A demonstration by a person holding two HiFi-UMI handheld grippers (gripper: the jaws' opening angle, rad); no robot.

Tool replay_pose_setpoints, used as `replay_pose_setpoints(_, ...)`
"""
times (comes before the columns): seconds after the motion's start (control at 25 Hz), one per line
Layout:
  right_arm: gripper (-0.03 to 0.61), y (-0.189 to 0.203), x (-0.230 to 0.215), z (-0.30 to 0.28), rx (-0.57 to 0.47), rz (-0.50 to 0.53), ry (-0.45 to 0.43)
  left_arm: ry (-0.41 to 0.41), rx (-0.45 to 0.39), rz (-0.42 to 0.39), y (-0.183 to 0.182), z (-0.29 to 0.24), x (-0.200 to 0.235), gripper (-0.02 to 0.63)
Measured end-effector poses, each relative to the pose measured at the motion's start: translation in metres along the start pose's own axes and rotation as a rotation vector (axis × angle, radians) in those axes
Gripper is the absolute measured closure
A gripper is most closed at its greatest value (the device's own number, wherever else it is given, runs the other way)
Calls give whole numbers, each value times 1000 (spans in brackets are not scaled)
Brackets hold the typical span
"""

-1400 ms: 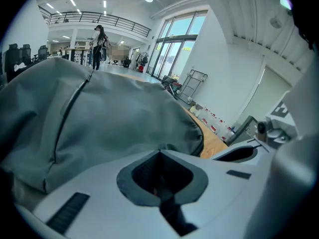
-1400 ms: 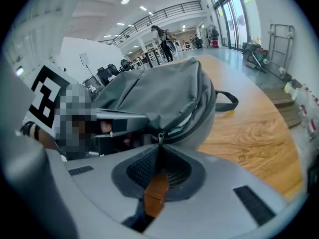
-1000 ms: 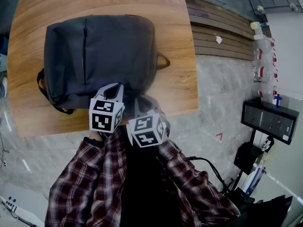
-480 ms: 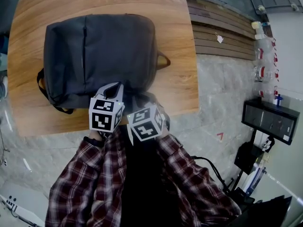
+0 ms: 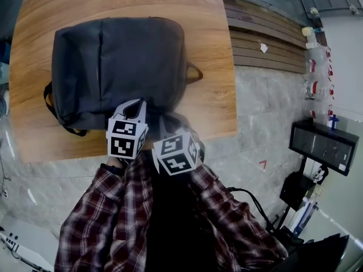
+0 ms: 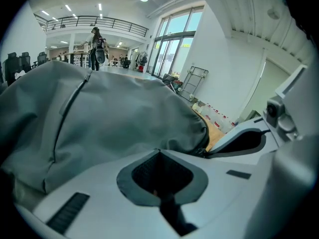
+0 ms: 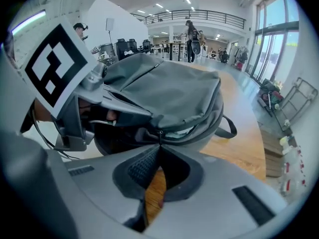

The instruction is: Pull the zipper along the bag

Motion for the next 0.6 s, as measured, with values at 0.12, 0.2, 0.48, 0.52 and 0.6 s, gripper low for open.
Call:
replay_pose_setpoints(0.12, 566, 5, -14, 7, 6, 1, 37, 7, 10, 3, 0, -2, 1, 606)
replay_pose_setpoints(0.2, 566, 9, -27, 11, 11, -5, 50, 9, 14, 3, 0, -3, 1, 606)
replay_pose_setpoints(0.48, 564, 16, -48, 6, 29, 35, 36, 20, 20, 15, 0, -6, 1, 606)
replay_pose_setpoints(0.52, 565, 16, -46, 7, 27, 47, 17, 25, 25, 18, 0, -6, 2, 606)
replay_pose_setpoints(0.6, 565, 16, -39, 11, 13, 85, -25, 48, 54, 23, -1, -8, 5, 606)
Point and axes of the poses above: the fingertips, and each gripper's own axes: z backward along the fingers, x to its left, y out of its underside, the point moved 8 cm from there along z, backward along the fingers, and after that the axes turned 7 degrees about x, right-handed, at the moved point
